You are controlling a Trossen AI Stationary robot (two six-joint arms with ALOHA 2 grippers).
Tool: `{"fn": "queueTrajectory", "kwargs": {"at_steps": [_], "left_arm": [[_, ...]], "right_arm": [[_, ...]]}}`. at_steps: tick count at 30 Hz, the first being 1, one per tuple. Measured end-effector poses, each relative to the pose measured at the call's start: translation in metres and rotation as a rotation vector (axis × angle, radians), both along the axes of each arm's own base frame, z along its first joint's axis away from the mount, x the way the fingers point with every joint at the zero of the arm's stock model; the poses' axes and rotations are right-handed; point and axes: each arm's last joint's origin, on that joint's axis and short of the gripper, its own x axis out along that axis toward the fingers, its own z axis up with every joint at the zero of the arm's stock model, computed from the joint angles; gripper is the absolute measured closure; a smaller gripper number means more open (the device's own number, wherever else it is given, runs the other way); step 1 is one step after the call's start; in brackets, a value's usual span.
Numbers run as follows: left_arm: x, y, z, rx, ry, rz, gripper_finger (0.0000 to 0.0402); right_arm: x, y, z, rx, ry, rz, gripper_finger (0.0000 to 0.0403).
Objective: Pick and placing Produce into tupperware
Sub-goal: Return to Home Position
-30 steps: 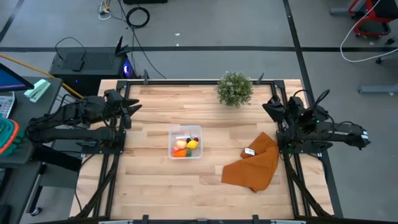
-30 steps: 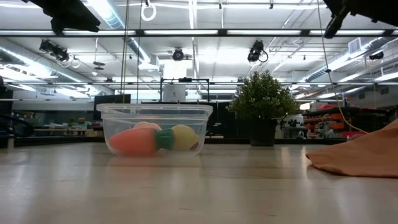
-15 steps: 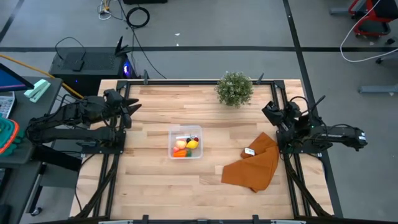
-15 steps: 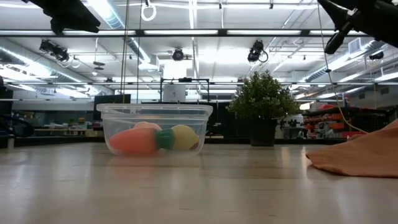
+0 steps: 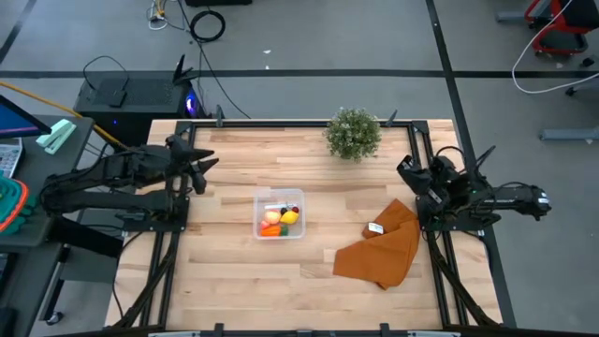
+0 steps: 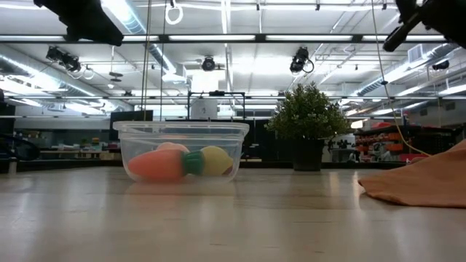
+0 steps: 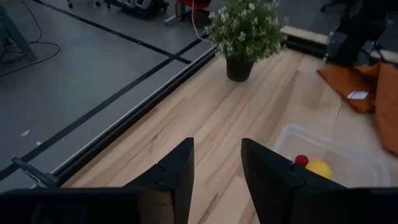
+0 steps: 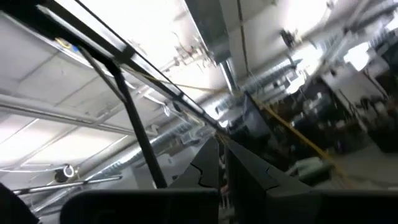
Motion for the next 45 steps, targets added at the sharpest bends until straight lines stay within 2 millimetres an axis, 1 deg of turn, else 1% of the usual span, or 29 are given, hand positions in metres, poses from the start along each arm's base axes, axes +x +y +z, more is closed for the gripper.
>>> {"fn": "queueTrajectory", "kwargs": {"at_steps": [3, 10, 13, 18, 23, 29, 37, 45], "left_arm": [[0.005, 0.001, -0.001, -0.002, 0.019, 0.000, 0.0264], [0.010, 0.001, 0.001, 0.005, -0.008, -0.002, 0.0264], [0.010, 0.001, 0.002, 0.022, -0.015, -0.009, 0.0262], [0.011, 0.001, 0.004, 0.024, -0.028, -0.010, 0.0261], [0.011, 0.001, 0.004, 0.022, -0.030, -0.009, 0.0266], [0.011, 0.001, 0.004, 0.020, -0.031, -0.008, 0.0260], [0.011, 0.001, 0.004, 0.028, -0.026, -0.012, 0.0264], [0.013, 0.001, 0.009, 0.041, -0.083, -0.014, 0.0256]], "right_arm": [[-0.006, 0.000, 0.006, -0.029, -0.077, -0.019, 0.0403], [-0.014, 0.001, 0.008, -0.060, -0.127, -0.032, 0.0403], [-0.016, 0.001, 0.007, -0.065, -0.117, -0.032, 0.0403], [-0.003, 0.000, -0.008, -0.023, 0.088, -0.023, 0.0403], [0.002, -0.001, -0.018, 0.008, 0.209, -0.016, 0.0403], [0.009, 0.000, -0.036, 0.043, 0.401, 0.013, 0.0403], [0.012, 0.000, -0.052, -0.014, 0.576, 0.007, 0.0403], [0.013, 0.000, -0.059, -0.090, 0.647, -0.006, 0.0403]]}}
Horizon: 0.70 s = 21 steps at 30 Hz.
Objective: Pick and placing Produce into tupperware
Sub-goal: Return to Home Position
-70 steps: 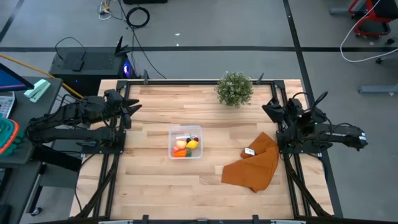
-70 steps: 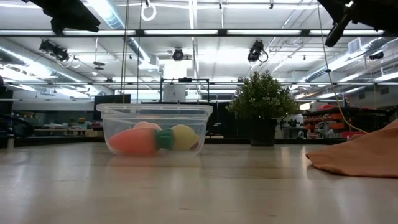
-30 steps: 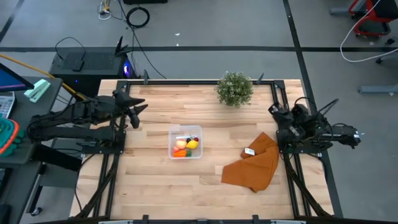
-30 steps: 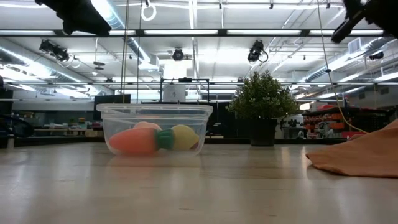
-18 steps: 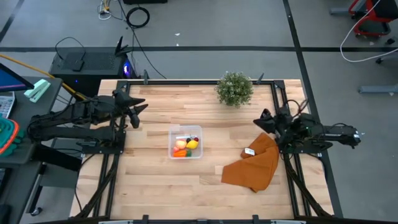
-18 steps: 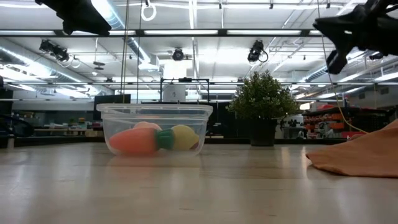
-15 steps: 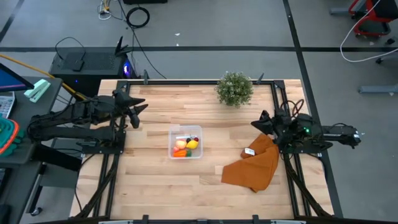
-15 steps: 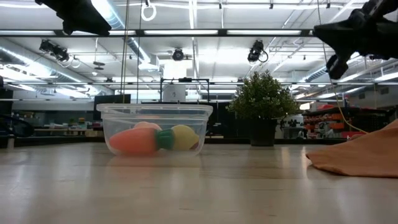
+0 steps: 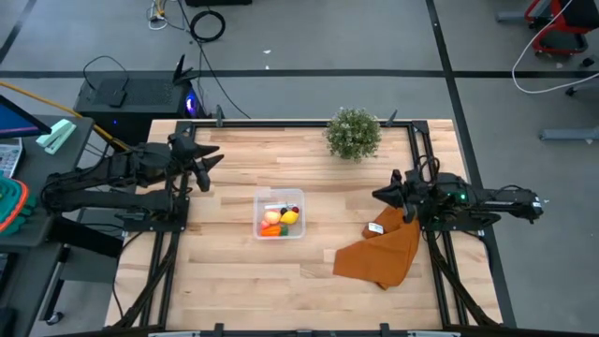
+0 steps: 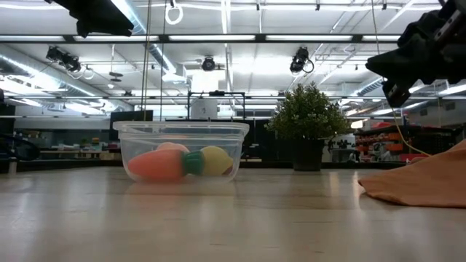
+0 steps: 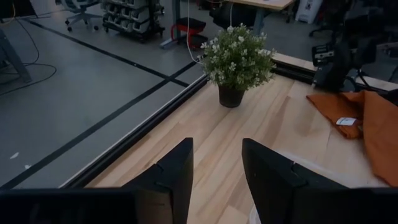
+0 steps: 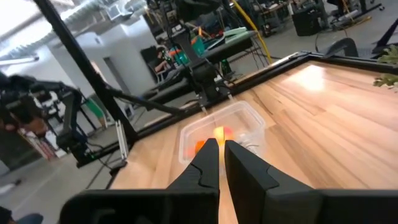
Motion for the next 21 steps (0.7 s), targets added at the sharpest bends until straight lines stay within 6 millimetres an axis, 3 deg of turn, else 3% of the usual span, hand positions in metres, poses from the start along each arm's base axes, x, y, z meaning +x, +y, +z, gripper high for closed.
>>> {"fn": "queueTrajectory", "kwargs": {"at_steps": [8, 13, 17, 21], "left_arm": [[0.001, 0.000, 0.003, 0.003, -0.029, 0.000, 0.0263], [-0.001, 0.000, 0.016, -0.017, -0.204, 0.011, 0.0265], [-0.016, -0.002, 0.027, 0.027, -0.306, 0.001, 0.0275], [-0.044, -0.005, 0.034, 0.111, -0.371, 0.010, 0.0296]], "right_arm": [[0.000, 0.000, 0.000, -0.040, 0.001, 0.005, 0.0403], [0.000, 0.000, 0.000, -0.023, 0.003, 0.005, 0.0403], [0.000, 0.000, 0.000, -0.022, 0.003, 0.004, 0.0403], [0.000, 0.000, 0.000, -0.022, 0.003, 0.003, 0.0403]]}}
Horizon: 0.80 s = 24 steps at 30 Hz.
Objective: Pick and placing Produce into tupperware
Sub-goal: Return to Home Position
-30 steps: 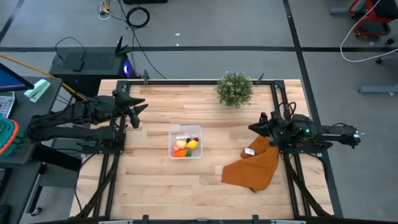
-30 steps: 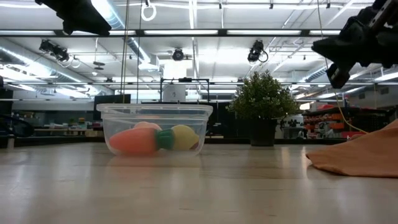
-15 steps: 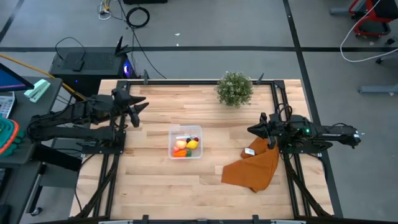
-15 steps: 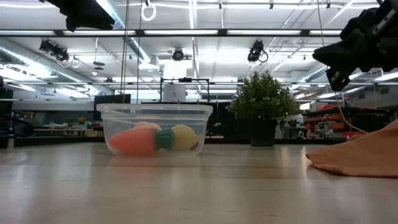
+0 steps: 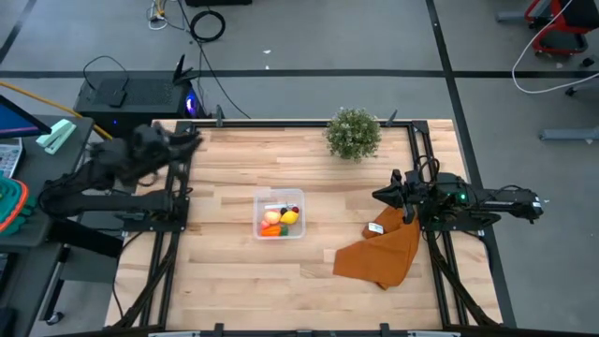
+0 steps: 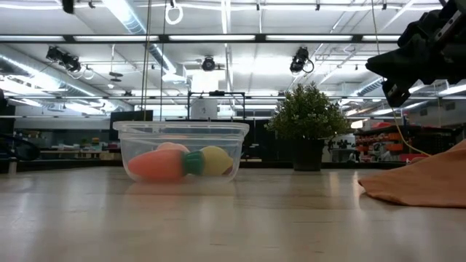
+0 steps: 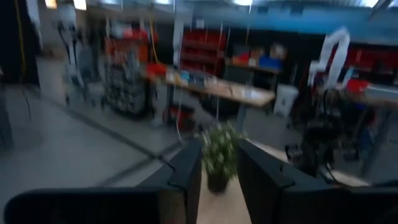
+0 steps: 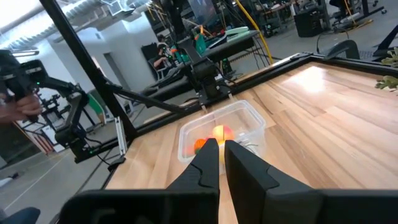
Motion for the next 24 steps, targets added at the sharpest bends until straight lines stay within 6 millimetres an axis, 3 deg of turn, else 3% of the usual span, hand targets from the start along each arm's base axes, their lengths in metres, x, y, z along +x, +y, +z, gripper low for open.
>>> {"fn": "queueTrajectory", "kwargs": {"at_steps": [9, 15, 21, 24], "left_arm": [[-0.061, -0.006, 0.009, 0.229, -0.144, 0.066, 0.0340], [-0.087, -0.011, -0.004, 0.265, -0.218, 0.032, 0.0352], [-0.082, -0.012, 0.000, 0.353, -0.246, -0.011, 0.0363], [-0.069, -0.011, -0.014, 0.347, -0.215, -0.049, 0.0368]], "right_arm": [[0.000, 0.000, 0.000, 0.001, 0.000, 0.000, 0.0403], [0.000, 0.000, 0.000, 0.002, 0.000, 0.000, 0.0403], [0.000, 0.000, 0.000, 0.002, 0.001, -0.001, 0.0403], [0.000, 0.000, 0.000, 0.002, 0.004, -0.001, 0.0403]]}}
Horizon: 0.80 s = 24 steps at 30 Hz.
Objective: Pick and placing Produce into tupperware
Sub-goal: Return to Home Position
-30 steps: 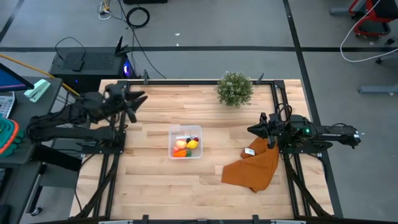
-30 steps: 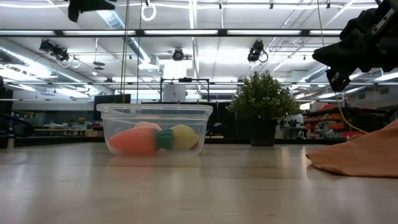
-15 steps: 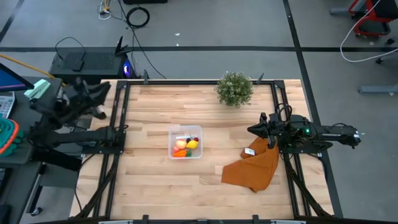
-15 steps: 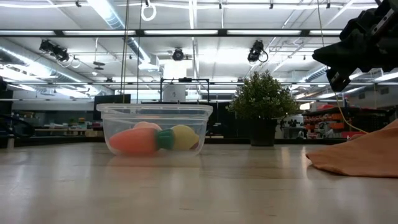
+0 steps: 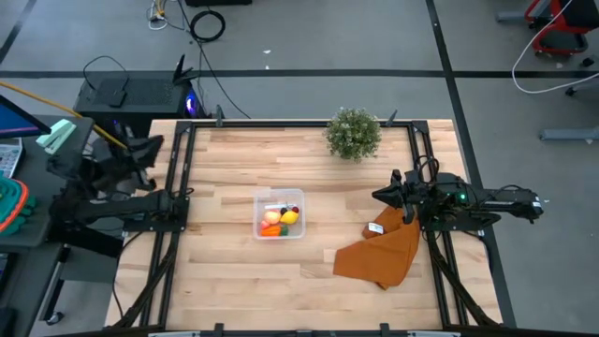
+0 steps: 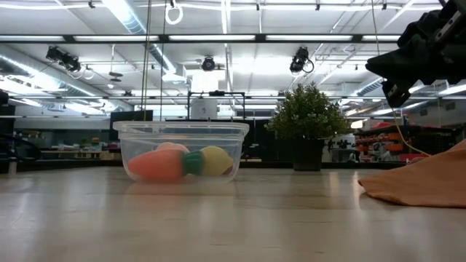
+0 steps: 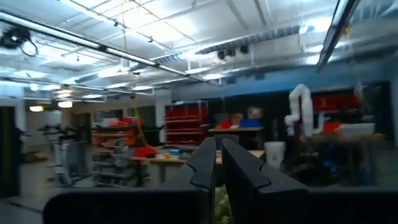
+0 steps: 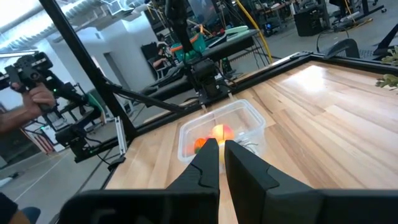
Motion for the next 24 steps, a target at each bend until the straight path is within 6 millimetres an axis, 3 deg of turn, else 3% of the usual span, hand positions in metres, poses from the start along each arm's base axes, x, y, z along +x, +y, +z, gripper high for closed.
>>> {"fn": "queueTrajectory", "kwargs": {"at_steps": [8, 24], "left_arm": [[0.042, 0.002, -0.041, -0.043, -0.019, -0.124, 0.0382], [0.087, 0.005, -0.120, -0.139, -0.054, -0.268, 0.0392]], "right_arm": [[0.000, 0.000, 0.000, 0.000, 0.003, 0.000, 0.0403], [0.000, 0.000, 0.000, 0.000, 0.003, 0.000, 0.0403]]}}
